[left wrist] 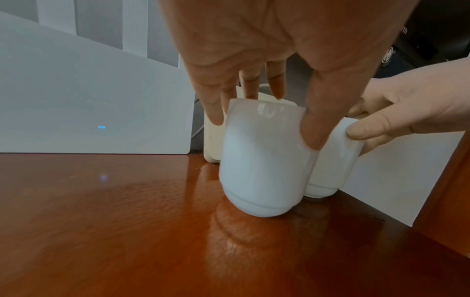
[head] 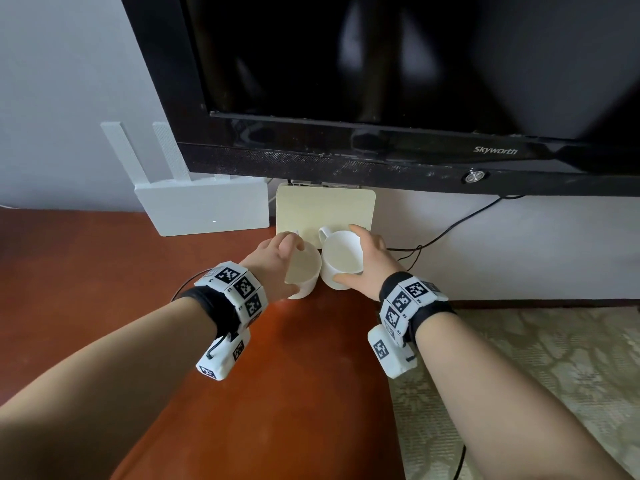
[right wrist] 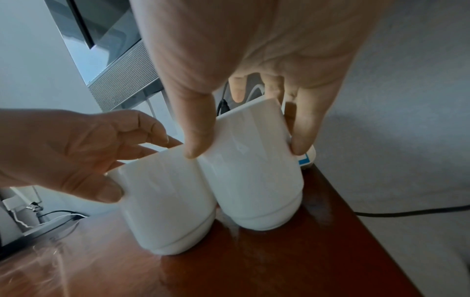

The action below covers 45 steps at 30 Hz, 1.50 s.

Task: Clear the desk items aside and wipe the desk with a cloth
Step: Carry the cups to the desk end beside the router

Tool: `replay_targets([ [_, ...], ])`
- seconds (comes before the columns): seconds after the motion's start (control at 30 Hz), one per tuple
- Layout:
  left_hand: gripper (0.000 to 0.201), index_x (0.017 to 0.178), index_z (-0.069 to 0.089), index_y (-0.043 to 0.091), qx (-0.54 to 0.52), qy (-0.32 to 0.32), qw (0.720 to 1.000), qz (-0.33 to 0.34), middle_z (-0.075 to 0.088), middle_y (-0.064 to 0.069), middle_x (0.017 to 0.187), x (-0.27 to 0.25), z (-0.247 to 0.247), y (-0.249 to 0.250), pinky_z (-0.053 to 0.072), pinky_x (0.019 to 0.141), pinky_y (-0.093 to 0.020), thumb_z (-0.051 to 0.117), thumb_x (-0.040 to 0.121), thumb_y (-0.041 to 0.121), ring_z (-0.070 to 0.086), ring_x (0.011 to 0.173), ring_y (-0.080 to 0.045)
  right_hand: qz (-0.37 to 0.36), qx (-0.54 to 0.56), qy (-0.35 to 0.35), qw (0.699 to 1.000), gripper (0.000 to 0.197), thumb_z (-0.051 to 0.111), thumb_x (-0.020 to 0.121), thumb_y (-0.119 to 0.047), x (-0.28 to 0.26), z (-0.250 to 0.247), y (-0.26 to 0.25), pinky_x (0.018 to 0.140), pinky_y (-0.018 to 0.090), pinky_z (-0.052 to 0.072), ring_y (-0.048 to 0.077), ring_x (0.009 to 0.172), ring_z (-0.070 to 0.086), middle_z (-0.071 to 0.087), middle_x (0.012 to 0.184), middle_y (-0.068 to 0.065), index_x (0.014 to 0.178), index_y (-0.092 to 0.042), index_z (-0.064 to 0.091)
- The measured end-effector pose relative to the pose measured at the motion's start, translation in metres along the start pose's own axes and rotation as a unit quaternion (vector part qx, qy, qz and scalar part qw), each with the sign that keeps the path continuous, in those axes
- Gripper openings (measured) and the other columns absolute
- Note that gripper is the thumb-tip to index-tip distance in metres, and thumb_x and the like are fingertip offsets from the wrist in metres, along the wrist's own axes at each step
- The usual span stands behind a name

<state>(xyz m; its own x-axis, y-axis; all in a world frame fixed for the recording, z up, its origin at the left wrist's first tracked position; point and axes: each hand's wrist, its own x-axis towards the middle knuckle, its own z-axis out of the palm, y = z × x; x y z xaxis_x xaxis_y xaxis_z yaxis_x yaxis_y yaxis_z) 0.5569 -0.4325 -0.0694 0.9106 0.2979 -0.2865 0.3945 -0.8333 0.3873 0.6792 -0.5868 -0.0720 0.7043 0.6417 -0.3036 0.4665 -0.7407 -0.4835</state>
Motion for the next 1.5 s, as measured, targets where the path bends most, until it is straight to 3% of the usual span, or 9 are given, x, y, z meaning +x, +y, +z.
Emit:
replay_targets([
  [0.33, 0.072, 0.138, 0.024, 0.022, 0.007, 0.027, 0.999, -0.023, 0.018, 0.002, 0.151, -0.004, 0.003, 0.006, 0.033, 0.108, -0.033, 0.068, 0.081, 0.027, 0.022, 0.137, -0.021, 0.021, 0.004, 0.001, 1.0, 0.091, 0.07, 0.078, -0.038, -0.011, 0.0, -0.011, 0.092, 0.039, 0.049, 0.025, 0.127, 0.039, 0.016, 0.148, 0.001, 0.146, -0.034, 0.009],
  [0.47, 0.088, 0.146, 0.009, 0.028, 0.006, 0.026, 0.999, -0.034, 0.003, 0.001, 0.157, -0.013, -0.003, 0.001, 0.018, 0.117, -0.038, 0.068, 0.081, 0.036, 0.005, 0.145, -0.021, -0.01, -0.018, 0.046, 0.999, 0.085, 0.064, 0.083, -0.04, -0.023, -0.008, -0.015, 0.105, 0.034, 0.034, 0.022, 0.138, 0.024, 0.013, 0.151, -0.001, 0.148, -0.03, 0.01],
  [0.57, 0.091, 0.148, 0.004, 0.03, 0.009, 0.036, 0.999, -0.034, -0.004, 0.002, 0.158, -0.03, -0.015, -0.008, 0.012, 0.118, -0.039, 0.066, 0.082, 0.039, -0.001, 0.146, -0.021, -0.023, -0.034, 0.063, 0.997, 0.081, 0.06, 0.086, -0.041, -0.035, -0.016, -0.028, 0.108, 0.035, 0.03, 0.024, 0.141, 0.019, 0.012, 0.153, 0.001, 0.148, -0.029, 0.009],
  [0.83, 0.091, 0.148, 0.003, 0.032, -0.006, 0.079, 0.997, -0.011, -0.007, 0.004, 0.157, -0.103, -0.048, -0.048, 0.015, 0.119, -0.042, 0.065, 0.083, 0.04, 0.002, 0.146, -0.021, -0.113, -0.073, 0.047, 0.99, 0.081, 0.058, 0.087, -0.043, -0.071, -0.002, -0.109, 0.113, 0.041, 0.025, 0.024, 0.144, 0.011, 0.003, 0.156, -0.001, 0.148, -0.032, 0.007],
  [1.0, 0.085, 0.148, 0.005, 0.034, 0.014, 0.094, 0.995, 0.005, -0.005, 0.005, 0.157, -0.166, -0.07, -0.097, 0.013, 0.117, -0.04, 0.062, 0.086, 0.038, 0.0, 0.146, -0.019, -0.178, -0.102, 0.016, 0.979, 0.072, 0.055, 0.09, -0.039, -0.093, 0.026, -0.174, 0.113, 0.037, 0.025, 0.02, 0.144, 0.011, 0.003, 0.156, -0.006, 0.147, -0.035, 0.013],
  [1.27, 0.087, 0.146, 0.004, 0.038, 0.034, 0.133, 0.99, 0.026, 0.001, 0.007, 0.157, -0.287, -0.096, -0.218, 0.011, 0.118, -0.037, 0.064, 0.083, 0.037, -0.001, 0.146, -0.018, -0.25, -0.138, 0.005, 0.958, 0.052, 0.052, 0.092, -0.035, -0.141, 0.094, -0.301, 0.11, 0.033, 0.029, 0.018, 0.142, 0.016, 0.011, 0.154, -0.005, 0.141, -0.032, 0.032],
  [1.33, 0.087, 0.144, 0.002, 0.038, 0.027, 0.135, 0.99, 0.043, 0.007, 0.006, 0.157, -0.322, -0.102, -0.251, 0.013, 0.119, -0.038, 0.06, 0.08, 0.048, 0.002, 0.146, -0.019, -0.261, -0.142, 0.002, 0.955, 0.051, 0.052, 0.092, -0.035, -0.155, 0.119, -0.332, 0.111, 0.034, 0.027, 0.018, 0.142, 0.016, 0.013, 0.153, -0.005, 0.139, -0.032, 0.034],
  [1.43, 0.09, 0.142, 0.005, 0.035, 0.027, 0.13, 0.99, 0.047, 0.016, 0.003, 0.155, -0.371, -0.113, -0.3, 0.014, 0.116, -0.034, 0.036, 0.064, 0.067, 0.009, 0.146, -0.021, -0.272, -0.153, -0.015, 0.95, 0.05, 0.052, 0.092, -0.035, -0.173, 0.154, -0.376, 0.113, 0.035, 0.025, 0.018, 0.142, 0.015, 0.013, 0.153, -0.006, 0.138, -0.032, 0.036],
  [1.5, 0.089, 0.144, 0.01, 0.032, 0.028, 0.136, 0.99, 0.03, 0.019, 0.001, 0.154, -0.402, -0.12, -0.332, 0.015, 0.116, -0.032, 0.044, 0.068, 0.064, 0.012, 0.145, -0.021, -0.281, -0.16, -0.025, 0.946, 0.048, 0.052, 0.092, -0.035, -0.183, 0.177, -0.405, 0.113, 0.035, 0.025, 0.018, 0.142, 0.014, 0.014, 0.153, -0.006, 0.137, -0.032, 0.037],
])
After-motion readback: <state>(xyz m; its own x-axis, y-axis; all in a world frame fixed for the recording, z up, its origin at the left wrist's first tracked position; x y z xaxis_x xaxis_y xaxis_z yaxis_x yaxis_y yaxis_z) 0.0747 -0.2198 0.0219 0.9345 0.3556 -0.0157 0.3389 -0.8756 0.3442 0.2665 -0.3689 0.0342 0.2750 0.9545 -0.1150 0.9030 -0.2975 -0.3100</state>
